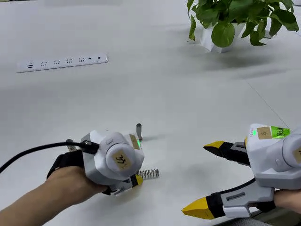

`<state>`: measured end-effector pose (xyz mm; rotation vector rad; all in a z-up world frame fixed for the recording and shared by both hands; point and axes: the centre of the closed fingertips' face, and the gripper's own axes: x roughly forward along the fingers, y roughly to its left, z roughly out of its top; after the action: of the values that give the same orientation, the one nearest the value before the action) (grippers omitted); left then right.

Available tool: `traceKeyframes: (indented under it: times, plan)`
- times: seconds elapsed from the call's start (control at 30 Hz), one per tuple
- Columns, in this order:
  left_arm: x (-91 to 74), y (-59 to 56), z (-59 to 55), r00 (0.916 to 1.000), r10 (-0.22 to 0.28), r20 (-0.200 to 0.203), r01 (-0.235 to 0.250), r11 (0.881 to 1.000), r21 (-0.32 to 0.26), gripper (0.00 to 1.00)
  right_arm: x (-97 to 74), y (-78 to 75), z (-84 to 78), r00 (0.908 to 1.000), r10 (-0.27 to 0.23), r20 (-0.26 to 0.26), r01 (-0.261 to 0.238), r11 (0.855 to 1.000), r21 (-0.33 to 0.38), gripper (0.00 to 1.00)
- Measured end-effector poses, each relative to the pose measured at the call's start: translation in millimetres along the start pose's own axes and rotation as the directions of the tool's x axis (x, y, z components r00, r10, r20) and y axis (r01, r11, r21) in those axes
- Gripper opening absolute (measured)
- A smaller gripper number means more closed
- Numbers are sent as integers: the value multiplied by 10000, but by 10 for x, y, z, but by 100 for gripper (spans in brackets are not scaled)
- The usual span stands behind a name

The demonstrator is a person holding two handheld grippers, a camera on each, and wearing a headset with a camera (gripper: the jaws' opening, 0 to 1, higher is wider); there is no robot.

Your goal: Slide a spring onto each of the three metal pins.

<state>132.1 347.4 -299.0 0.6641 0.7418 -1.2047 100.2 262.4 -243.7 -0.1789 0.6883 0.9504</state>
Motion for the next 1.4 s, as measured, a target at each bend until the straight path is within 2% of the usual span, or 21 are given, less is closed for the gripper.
traceKeyframes:
  times: [0.13, 0.33, 0.47, 0.63, 0.67, 0.73, 0.83, 0.97, 1.03, 1.27, 1.3, 1.33, 1.4]
  plan:
    - [-32, -39, -29, 9990, 69, 430, -31, 9960, -890, 11, 21, 41, -22, 9999, 134, -79, -134, 9999, 11, 94]
    - [-104, -99, -114, 9972, 105, 745, 22, 9858, -1680, 10, 50, 82, 15, 9996, 276, -82, -276, 9996, -66, 93]
    - [-160, -120, -128, 9944, 294, 1017, -80, 9790, -2039, 10, 87, 119, 76, 9990, 436, -36, -437, 9989, -168, 93]
    - [-300, -125, -54, 9861, 544, 1570, -181, 9744, -2242, 10, 143, 139, 170, 9974, 713, -124, -719, 9961, -516, 92]
    - [-333, -123, -45, 9855, 551, 1604, -155, 9710, -2384, 10, 155, 142, 200, 9967, 800, -152, -808, 9948, -613, 92]
    - [-380, -113, -31, 9836, 639, 1685, -228, 9716, -2355, 10, 175, 156, 232, 9945, 996, -321, -1016, 9923, -706, 90]
    - [-462, -98, -18, 9799, 777, 1838, -319, 9703, -2397, 10, 222, 199, 298, 9904, 1289, -507, -1337, 9851, -1084, 83]
    - [-590, -102, 11, 9725, 945, 2129, -452, 9731, -2258, 10, 314, 278, 384, 9848, 1622, -620, -1696, 9752, -1423, 82]
    - [-620, -97, -6, 9736, 983, 2061, -483, 9708, -2348, 10, 346, 328, 414, 9803, 1853, -689, -1943, 9674, -1625, 81]
    - [-759, -100, -58, 9662, 1179, 2294, -612, 9688, -2401, 10, 481, 476, 556, 9638, 2510, -903, -2650, 9394, -2174, 65]
    - [-765, -106, -68, 9668, 1202, 2257, -664, 9703, -2325, 10, 498, 485, 571, 9626, 2557, -900, -2696, 9376, -2198, 64]
    - [-775, -123, -80, 9677, 1209, 2211, -721, 9735, -2169, 10, 519, 513, 589, 9576, 2717, -958, -2867, 9311, -2256, 62]
    - [-787, -134, -75, 9659, 1163, 2312, -623, 9715, -2287, 10, 551, 530, 624, 9557, 2777, -973, -2935, 9234, -2475, 54]
